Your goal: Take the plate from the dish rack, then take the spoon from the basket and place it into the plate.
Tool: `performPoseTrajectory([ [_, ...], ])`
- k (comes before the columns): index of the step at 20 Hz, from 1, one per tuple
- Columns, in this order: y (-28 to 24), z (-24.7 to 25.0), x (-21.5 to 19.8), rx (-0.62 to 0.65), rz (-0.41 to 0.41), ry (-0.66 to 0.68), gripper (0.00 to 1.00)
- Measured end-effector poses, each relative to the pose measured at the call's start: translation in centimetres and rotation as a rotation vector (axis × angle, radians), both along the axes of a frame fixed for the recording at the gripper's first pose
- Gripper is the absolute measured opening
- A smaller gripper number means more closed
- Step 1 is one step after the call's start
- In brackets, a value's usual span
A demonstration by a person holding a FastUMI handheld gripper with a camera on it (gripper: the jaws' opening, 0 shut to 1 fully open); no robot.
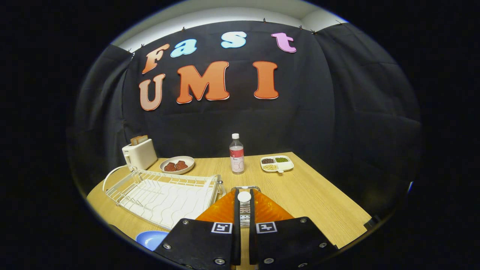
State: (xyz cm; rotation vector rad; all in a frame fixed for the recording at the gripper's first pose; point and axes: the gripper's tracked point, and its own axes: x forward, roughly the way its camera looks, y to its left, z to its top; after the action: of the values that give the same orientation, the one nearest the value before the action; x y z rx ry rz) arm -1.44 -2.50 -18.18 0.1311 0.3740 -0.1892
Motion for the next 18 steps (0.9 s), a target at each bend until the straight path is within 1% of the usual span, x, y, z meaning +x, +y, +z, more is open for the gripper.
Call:
performPoseTrajectory([
  [6, 1.1, 5.1, -2.9, 0.028, 0.049, -0.055, 0.09],
  [10, 3.2, 7.4, -5.5, 0.024, 0.13, -0.092, 0.09],
  [14, 6.3, 6.8, -8.5, 0.029, 0.202, -0.094, 0.09],
  [18, 10.0, 6.1, -10.8, 0.075, 0.303, -0.086, 0.09],
])
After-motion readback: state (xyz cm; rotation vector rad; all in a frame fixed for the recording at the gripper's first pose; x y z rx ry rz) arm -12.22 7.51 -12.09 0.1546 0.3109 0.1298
